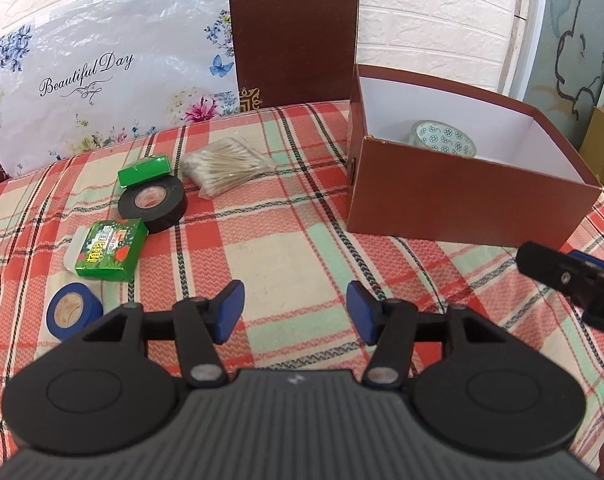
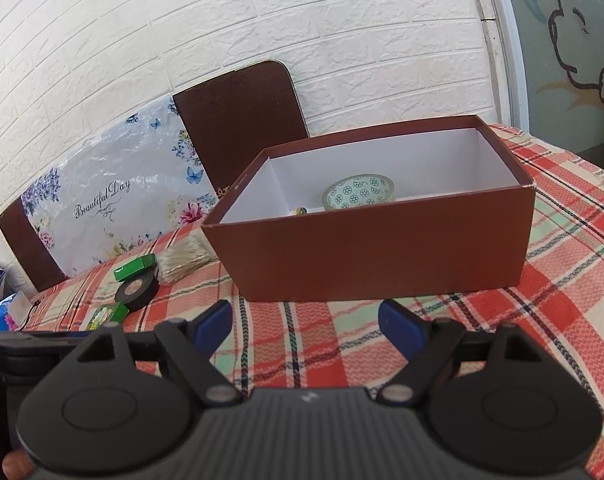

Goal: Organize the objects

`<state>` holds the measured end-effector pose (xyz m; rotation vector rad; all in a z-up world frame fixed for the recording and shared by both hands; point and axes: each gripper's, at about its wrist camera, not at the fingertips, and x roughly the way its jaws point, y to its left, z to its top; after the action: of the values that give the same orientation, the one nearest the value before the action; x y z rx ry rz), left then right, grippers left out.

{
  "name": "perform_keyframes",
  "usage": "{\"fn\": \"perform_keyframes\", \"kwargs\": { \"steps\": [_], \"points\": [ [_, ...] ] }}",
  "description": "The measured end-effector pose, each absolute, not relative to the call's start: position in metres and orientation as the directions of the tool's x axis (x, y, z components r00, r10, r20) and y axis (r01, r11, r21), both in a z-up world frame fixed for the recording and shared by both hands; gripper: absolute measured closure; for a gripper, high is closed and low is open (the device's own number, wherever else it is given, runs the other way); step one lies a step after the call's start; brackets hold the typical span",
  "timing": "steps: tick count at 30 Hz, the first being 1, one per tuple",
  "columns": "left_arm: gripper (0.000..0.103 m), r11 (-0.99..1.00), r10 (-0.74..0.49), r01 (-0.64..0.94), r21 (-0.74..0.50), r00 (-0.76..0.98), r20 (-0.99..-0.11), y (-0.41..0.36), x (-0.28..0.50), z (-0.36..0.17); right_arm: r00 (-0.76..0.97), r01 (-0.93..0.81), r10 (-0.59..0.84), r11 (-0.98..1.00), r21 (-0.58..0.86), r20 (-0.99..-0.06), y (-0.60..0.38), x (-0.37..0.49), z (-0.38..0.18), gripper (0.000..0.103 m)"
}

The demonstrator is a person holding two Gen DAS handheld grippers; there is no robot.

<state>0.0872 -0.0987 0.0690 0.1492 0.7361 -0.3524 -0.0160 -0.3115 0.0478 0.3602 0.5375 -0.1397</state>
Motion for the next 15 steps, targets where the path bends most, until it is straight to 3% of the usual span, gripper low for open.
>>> {"fn": "perform_keyframes", "kwargs": {
  "steps": [9,15],
  "points": [
    [0.04,0.926,-0.258,0.375,0.038,0.705,-0.66,-0.103,0.081,0.071,0.888,0.241,-0.108,0.937,0.253,-0.447,-0.308,-0.028,0.06,0.019],
    [0.038,0.921,-0.261,0.386,0.05,0.709,-0.655,-0.104,0.078,0.072,0.889,0.219,-0.082,0.94,0.262,-0.45,-0.308,-0.027,0.06,0.018]
  ]
}}
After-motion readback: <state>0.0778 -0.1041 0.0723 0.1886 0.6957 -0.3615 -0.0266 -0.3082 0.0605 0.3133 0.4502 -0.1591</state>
